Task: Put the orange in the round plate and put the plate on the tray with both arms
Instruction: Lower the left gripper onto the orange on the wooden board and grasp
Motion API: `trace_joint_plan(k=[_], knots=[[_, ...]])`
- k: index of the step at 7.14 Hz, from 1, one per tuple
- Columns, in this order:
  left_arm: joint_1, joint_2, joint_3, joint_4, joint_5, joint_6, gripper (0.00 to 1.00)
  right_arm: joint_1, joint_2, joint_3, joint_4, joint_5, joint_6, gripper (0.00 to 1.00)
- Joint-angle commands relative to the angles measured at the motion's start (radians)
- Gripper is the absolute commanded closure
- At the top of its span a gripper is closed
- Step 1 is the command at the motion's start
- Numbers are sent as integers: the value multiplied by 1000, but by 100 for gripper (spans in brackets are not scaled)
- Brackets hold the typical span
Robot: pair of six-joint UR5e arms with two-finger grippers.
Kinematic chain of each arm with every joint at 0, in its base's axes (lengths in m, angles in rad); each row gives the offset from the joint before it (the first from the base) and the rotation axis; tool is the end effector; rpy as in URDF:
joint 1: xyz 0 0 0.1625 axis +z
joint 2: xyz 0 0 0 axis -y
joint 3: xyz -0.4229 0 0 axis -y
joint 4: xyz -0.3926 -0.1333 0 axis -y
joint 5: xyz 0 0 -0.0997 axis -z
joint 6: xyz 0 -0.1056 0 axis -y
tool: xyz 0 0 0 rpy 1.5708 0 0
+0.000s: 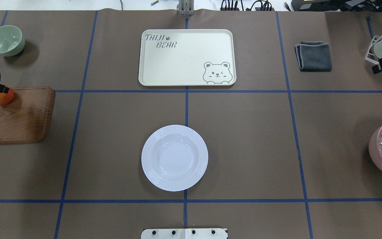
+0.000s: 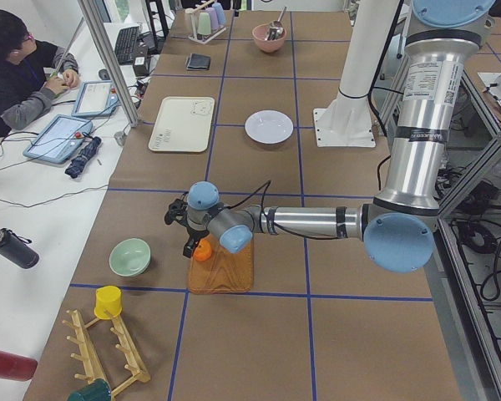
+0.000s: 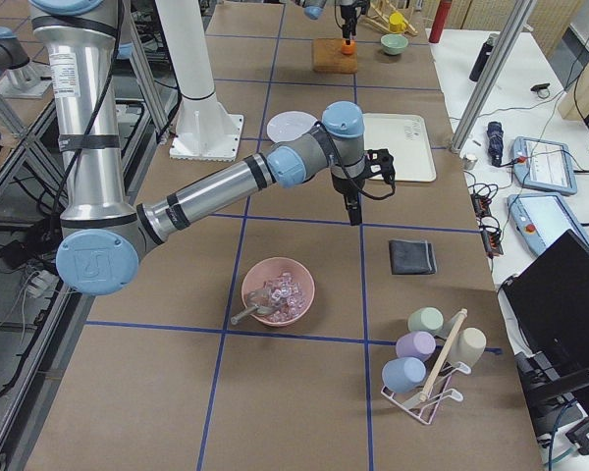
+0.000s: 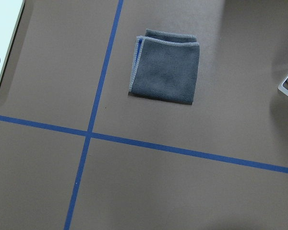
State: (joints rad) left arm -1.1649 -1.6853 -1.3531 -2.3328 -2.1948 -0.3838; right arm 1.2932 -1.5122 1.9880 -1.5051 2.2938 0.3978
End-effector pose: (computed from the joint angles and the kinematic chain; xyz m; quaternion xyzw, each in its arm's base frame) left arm 0.1593 -0.5521 0.6298 0.1724 0.3865 0.1092 0.8994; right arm -0.0760 -0.4982 0.4213 0.1231 -0.4044 -0.0403 0.9053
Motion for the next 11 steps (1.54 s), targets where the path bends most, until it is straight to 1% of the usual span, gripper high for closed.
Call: trace_joint_plan(k=[1,2,3,4,5,6,7,8,9,10,11], knots=[[17,1,16,-8,13,-1,1,-2,0,-1,0,-1,0,0],[39,2,20,-20,70,-4,1,-2,-2,-1,0,-1,0,0],[56,6,32,-48,79,-18,3,-2,-8,-1,0,-1,-2,0],[63,10,35,-69,81,-21,8,-2,-9,-1,0,-1,-1,0],[67,10,43,-71,81,-18,30,-2,-14,0,0,-1,-4,0],[67,19,36,-74,81,-17,85,-2,-16,-1,2,-1,-7,0],[64,42,-7,-86,57,-15,100,-2,-17,-1,2,1,-7,0],[56,61,-97,-47,-7,-21,100,-2,-19,-1,2,1,-7,0],[56,59,-210,78,-16,-33,100,-2,-19,-1,2,4,-7,0],[66,49,-368,237,-8,-155,100,-2,-19,-1,2,6,-1,0],[146,45,-480,333,25,-238,100,-2,-19,0,2,7,3,0]])
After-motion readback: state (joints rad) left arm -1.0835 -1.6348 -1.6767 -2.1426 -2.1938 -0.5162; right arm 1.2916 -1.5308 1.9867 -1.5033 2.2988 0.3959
